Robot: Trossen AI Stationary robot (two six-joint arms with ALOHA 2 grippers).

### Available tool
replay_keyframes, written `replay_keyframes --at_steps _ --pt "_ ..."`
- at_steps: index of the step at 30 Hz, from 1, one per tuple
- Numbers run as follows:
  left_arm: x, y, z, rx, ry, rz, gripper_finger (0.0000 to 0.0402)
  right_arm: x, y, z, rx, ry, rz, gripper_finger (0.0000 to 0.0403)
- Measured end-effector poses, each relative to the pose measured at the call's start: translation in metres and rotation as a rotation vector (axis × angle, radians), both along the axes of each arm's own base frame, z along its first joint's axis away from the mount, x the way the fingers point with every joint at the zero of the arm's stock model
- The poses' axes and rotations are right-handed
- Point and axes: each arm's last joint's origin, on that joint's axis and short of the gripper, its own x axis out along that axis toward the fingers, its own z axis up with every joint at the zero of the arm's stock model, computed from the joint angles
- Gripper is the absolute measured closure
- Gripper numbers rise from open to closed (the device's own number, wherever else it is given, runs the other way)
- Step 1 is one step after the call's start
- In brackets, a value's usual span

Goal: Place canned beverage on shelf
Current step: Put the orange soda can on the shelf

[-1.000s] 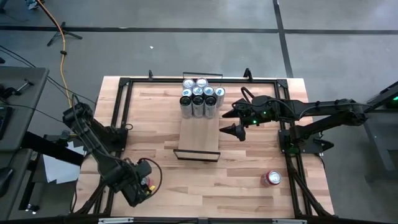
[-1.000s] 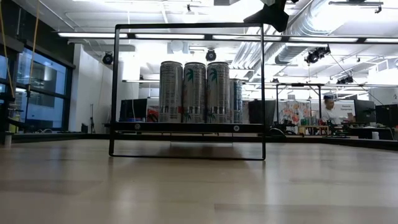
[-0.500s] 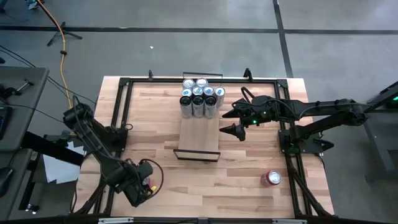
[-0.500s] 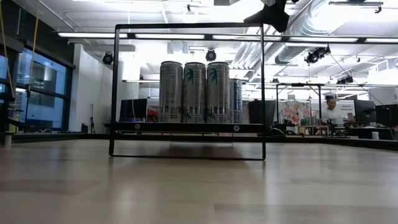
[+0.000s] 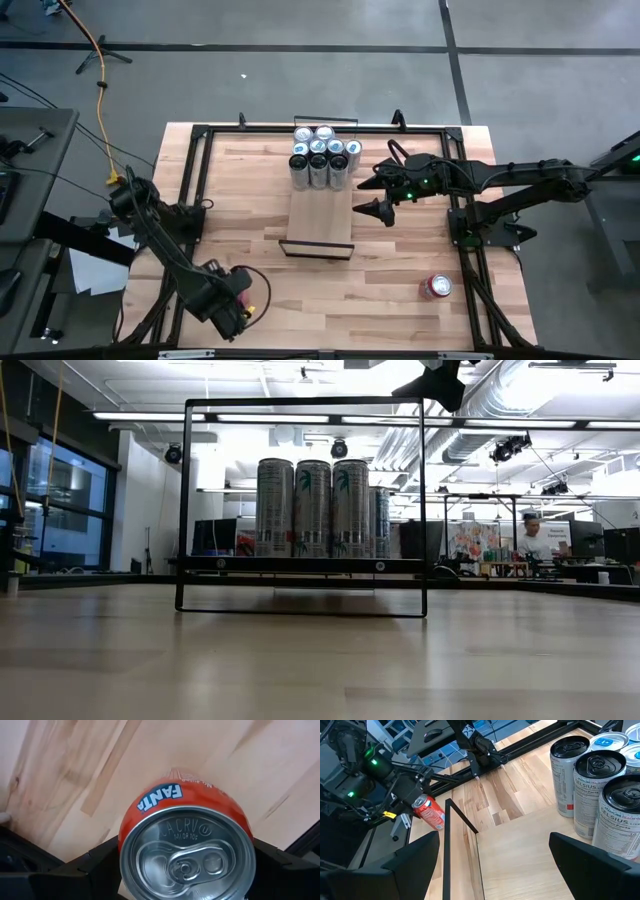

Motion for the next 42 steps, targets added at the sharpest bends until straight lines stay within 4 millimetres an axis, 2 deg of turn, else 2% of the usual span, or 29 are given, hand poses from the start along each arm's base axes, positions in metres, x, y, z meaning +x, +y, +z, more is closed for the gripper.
replay_keyframes --at_steps 4,8,12,18,22,25,28,31,33,37,42 --pt "0.0 0.0 0.0 0.013 -0.013 -0.003 0.0113 0.0 0.0 0.0 0.0 0.0 0.0 0.0039" --pt "0.001 0.001 0.002 -0.008 0.0 -0.039 0.0168 0.0 0.0 0.0 0.0 0.005 0.0 0.0039" --pt "0.0 0.006 0.014 -0.055 -0.005 -0.057 0.0174 -0.001 0.0 -0.001 -0.015 0.013 0.007 0.0039" --pt "-0.001 0.04 0.089 -0.165 -0.155 -0.075 0.0174 -0.001 0.0 -0.001 -0.018 0.014 0.008 0.0039" --pt "-0.007 0.076 0.16 -0.201 -0.418 -0.104 0.0174 -0.001 0.0 -0.001 -0.018 0.013 0.008 0.0039" --pt "-0.011 0.108 0.203 -0.085 -0.612 -0.106 0.0174 -0.001 0.0 -0.001 -0.016 0.013 0.008 0.0039" --pt "-0.007 0.139 0.229 0.072 -0.71 -0.076 0.0174 0.0 0.0 0.001 0.007 -0.008 0.012 0.0039" --pt "0.011 0.169 0.235 0.143 -0.674 -0.068 0.0174 -0.001 0.001 0.005 0.046 -0.043 0.032 0.0039" --pt "0.03 0.183 0.23 0.163 -0.623 -0.106 0.0174 -0.003 0.002 0.009 0.067 -0.066 0.034 0.0039" --pt "0.068 0.206 0.205 0.151 -0.467 -0.191 0.0174 -0.011 0.002 0.016 0.072 -0.095 0.03 0.0039" --pt "0.114 0.217 0.159 0.154 -0.236 -0.336 0.0174 -0.015 0.001 0.02 0.089 -0.114 0.001 0.0039"
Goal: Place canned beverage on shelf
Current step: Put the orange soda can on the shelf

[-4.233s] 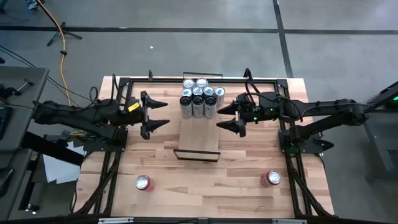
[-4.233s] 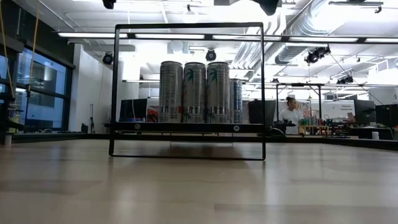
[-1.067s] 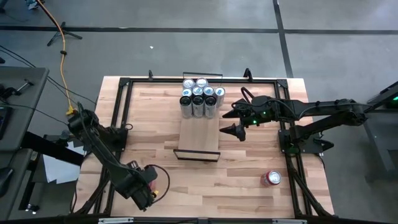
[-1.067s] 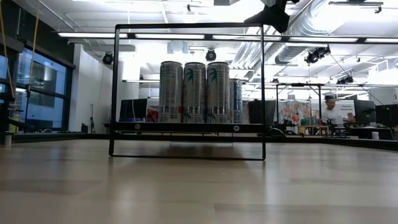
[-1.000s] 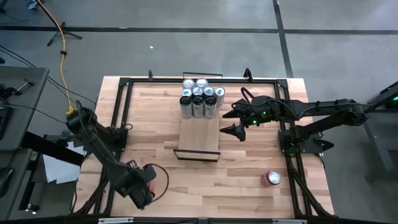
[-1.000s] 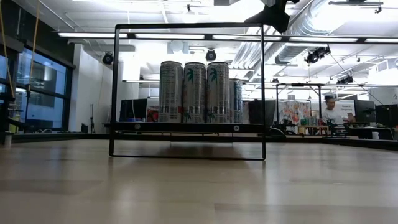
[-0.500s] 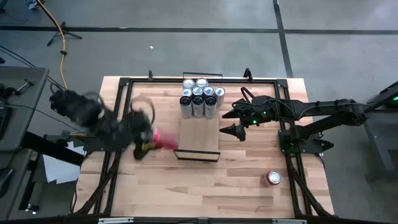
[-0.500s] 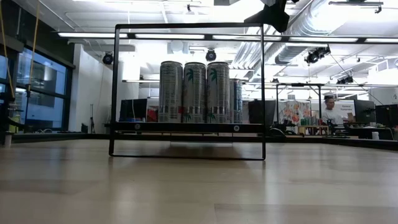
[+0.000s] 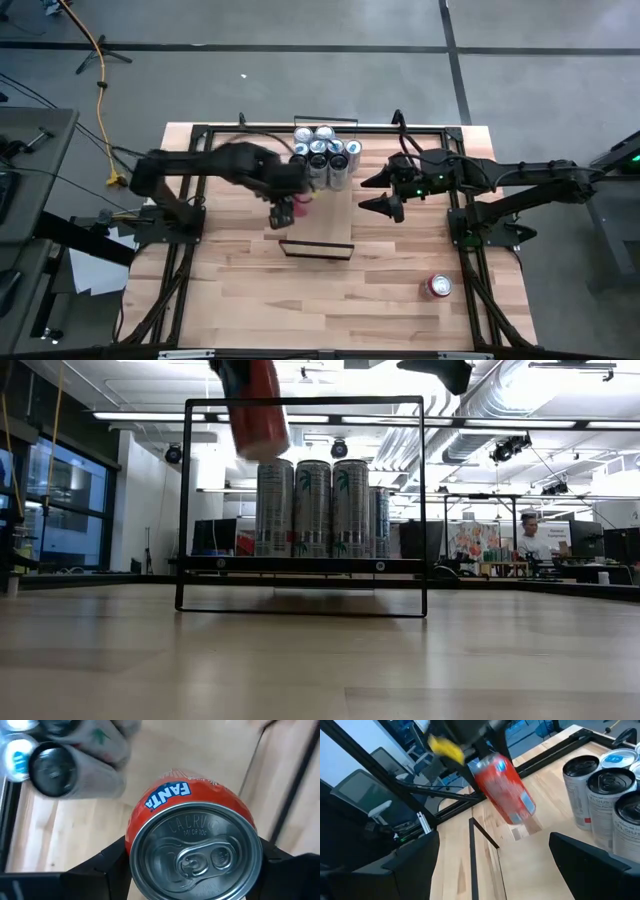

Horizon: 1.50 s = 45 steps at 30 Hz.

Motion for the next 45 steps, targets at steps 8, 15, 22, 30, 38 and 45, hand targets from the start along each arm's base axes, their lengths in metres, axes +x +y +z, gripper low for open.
replay_keyframes --at_steps 8,15,22,30,38,45 --pt "0.047 0.001 -0.055 0.049 0.184 -0.169 0.0174 0.003 -0.001 -0.003 0.006 0.015 -0.032 0.0039" --pt "0.065 0.0 -0.086 0.059 0.272 -0.216 0.017 0.002 -0.001 -0.004 0.004 0.024 -0.036 0.0039" --pt "0.074 0.0 -0.092 0.065 0.235 -0.227 0.0159 0.002 -0.001 -0.003 0.005 0.023 -0.034 0.0039" --pt "0.076 0.001 -0.092 0.035 0.216 -0.227 0.0157 0.002 -0.001 -0.003 0.005 0.024 -0.033 0.0039" --pt "0.083 0.016 -0.098 0.037 0.198 -0.18 0.0156 0.002 -0.001 -0.004 0.005 0.029 -0.032 0.0039" --pt "0.084 0.022 -0.103 0.035 0.225 -0.186 0.0156 0.002 -0.001 -0.004 0.005 0.031 -0.032 0.0039"
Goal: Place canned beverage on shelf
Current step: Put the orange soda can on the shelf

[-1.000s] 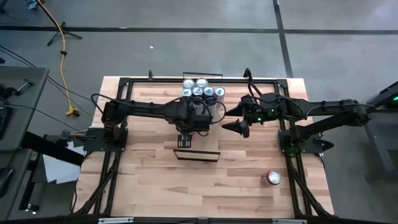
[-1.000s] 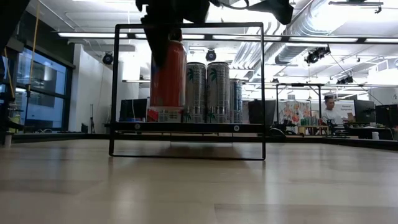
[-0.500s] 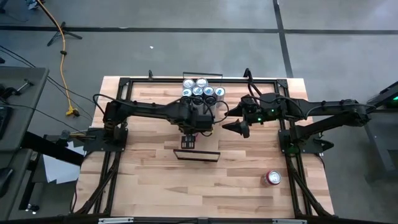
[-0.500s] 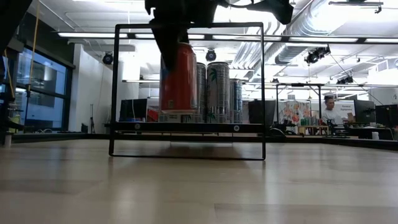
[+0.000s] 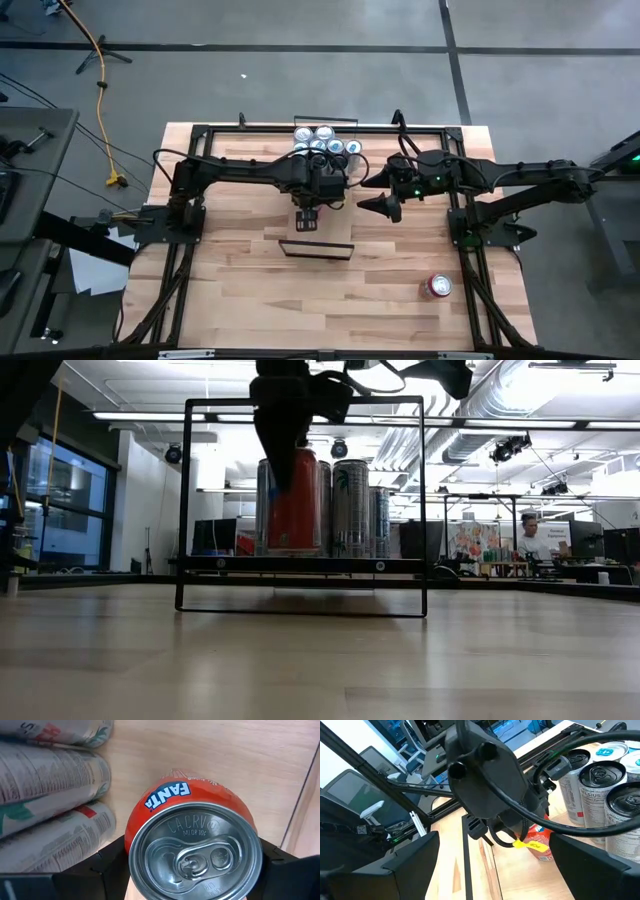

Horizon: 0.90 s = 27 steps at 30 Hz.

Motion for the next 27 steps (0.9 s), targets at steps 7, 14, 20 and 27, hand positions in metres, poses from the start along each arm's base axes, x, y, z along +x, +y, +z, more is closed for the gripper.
replay_keyframes --at_steps 7,14,20,27 --pt "0.003 0.0 -0.0022 0.003 -0.01 -0.027 0.0155 -0.0001 0.0 -0.0003 -0.004 0.003 0.002 0.0039" --pt "0.0033 0.0001 -0.0022 0.012 -0.01 -0.035 0.0155 -0.0001 0.0 -0.0004 -0.008 0.004 0.003 0.0039" --pt "0.003 0.0018 -0.0022 0.014 -0.009 -0.03 0.0155 -0.0002 0.0 -0.0004 -0.008 0.005 0.003 0.0039" --pt "0.003 0.0056 -0.0022 -0.006 -0.011 -0.022 0.0155 -0.0002 0.0 -0.0006 -0.008 0.005 0.002 0.0039"
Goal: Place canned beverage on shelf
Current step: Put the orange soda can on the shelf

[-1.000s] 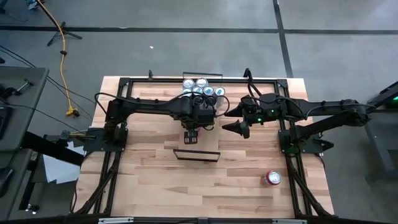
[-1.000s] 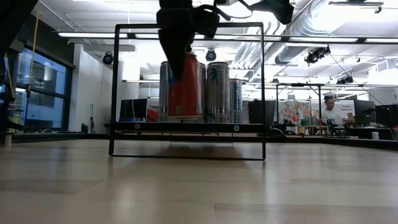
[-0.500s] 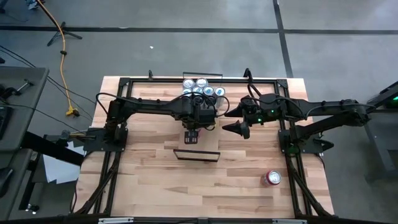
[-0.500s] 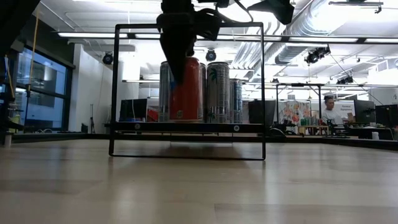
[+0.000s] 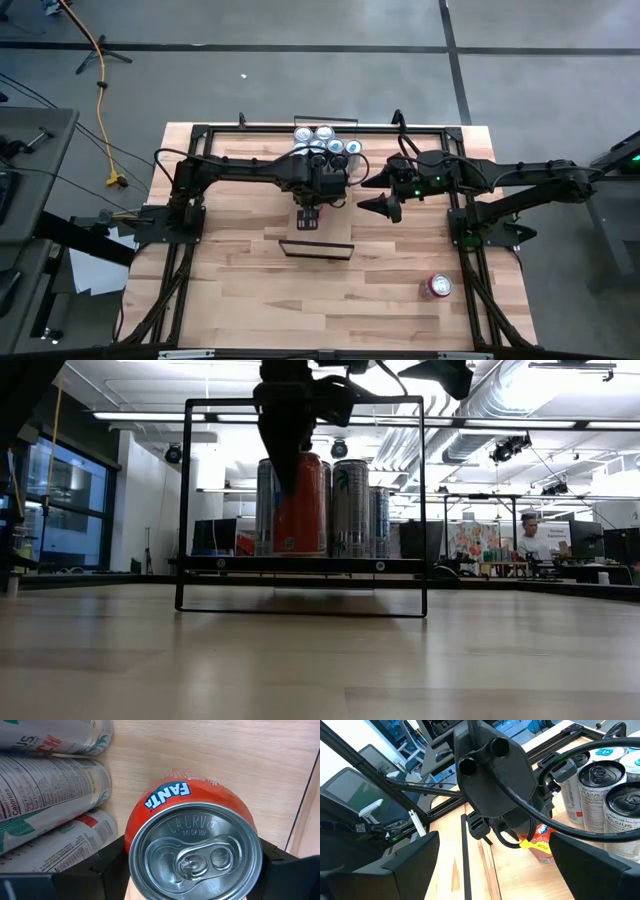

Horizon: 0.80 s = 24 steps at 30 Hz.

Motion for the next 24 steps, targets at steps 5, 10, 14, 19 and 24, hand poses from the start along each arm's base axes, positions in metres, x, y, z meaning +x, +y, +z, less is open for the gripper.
replay_keyframes --at_steps 5,10,14,19,24 --pt "-0.0001 0.0011 0.0 -0.001 0.0 0.003 0.0138 0.0 0.0 0.0 0.0 0.0 0.0 0.0039" --pt "-0.0003 0.0011 0.0004 0.0 -0.001 0.003 0.0104 0.0 0.0 0.0 0.0 0.0 0.0 0.0039" --pt "-0.0005 0.001 0.0012 -0.001 -0.004 0.001 0.0083 0.0 0.0 0.0 0.0 0.0 0.0 0.0039" --pt "-0.0005 0.0004 0.0011 -0.024 -0.004 0.001 0.007 0.0 0.0 -0.0001 0.0 0.001 0.0 0.0039" --pt "-0.0058 -0.0005 0.0086 -0.049 -0.008 -0.002 0.0068 0.0 0.0 0.0 -0.011 0.0 0.004 0.0039"
